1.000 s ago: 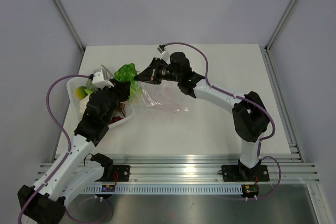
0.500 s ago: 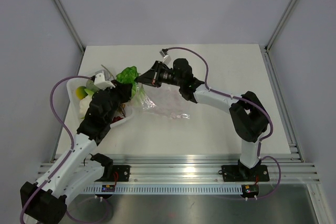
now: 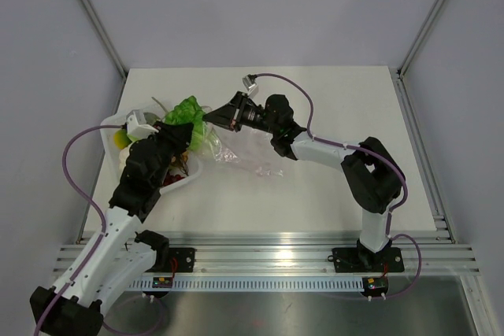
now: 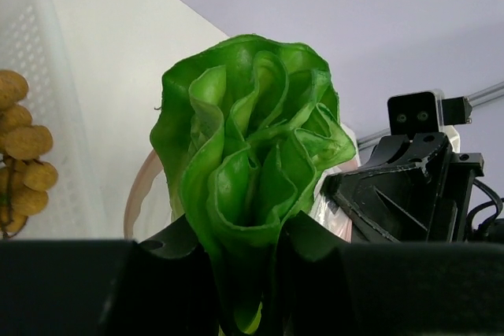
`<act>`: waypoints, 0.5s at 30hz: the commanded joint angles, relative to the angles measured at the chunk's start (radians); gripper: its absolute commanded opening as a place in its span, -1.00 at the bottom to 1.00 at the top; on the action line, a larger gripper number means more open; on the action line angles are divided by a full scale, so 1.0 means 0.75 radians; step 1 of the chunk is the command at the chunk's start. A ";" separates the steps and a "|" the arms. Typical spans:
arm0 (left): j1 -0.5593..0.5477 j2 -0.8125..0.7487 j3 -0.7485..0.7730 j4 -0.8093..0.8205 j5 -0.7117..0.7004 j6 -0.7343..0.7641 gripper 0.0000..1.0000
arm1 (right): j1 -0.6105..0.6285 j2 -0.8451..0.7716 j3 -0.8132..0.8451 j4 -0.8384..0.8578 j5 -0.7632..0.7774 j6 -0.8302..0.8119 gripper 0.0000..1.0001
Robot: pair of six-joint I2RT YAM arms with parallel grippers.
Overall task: Place the food in the zip-top bag and seal the zipper
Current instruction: Place the fake vegetable in the zipper food storage bag.
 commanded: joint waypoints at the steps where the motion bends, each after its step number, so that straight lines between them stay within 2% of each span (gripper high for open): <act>1: 0.002 -0.027 -0.002 0.026 -0.027 -0.177 -1.00 | 0.014 -0.035 0.016 0.177 0.019 0.026 -1.00; 5: 0.002 -0.053 -0.041 -0.031 -0.068 -0.255 -1.00 | 0.014 -0.004 0.039 0.232 0.011 0.069 -1.00; 9: 0.002 -0.082 -0.092 0.015 -0.091 -0.272 -1.00 | 0.012 0.006 0.051 0.240 0.005 0.075 -1.00; 15: 0.002 -0.027 -0.152 0.160 0.046 -0.261 -1.00 | 0.014 0.006 0.039 0.265 0.005 0.085 -1.00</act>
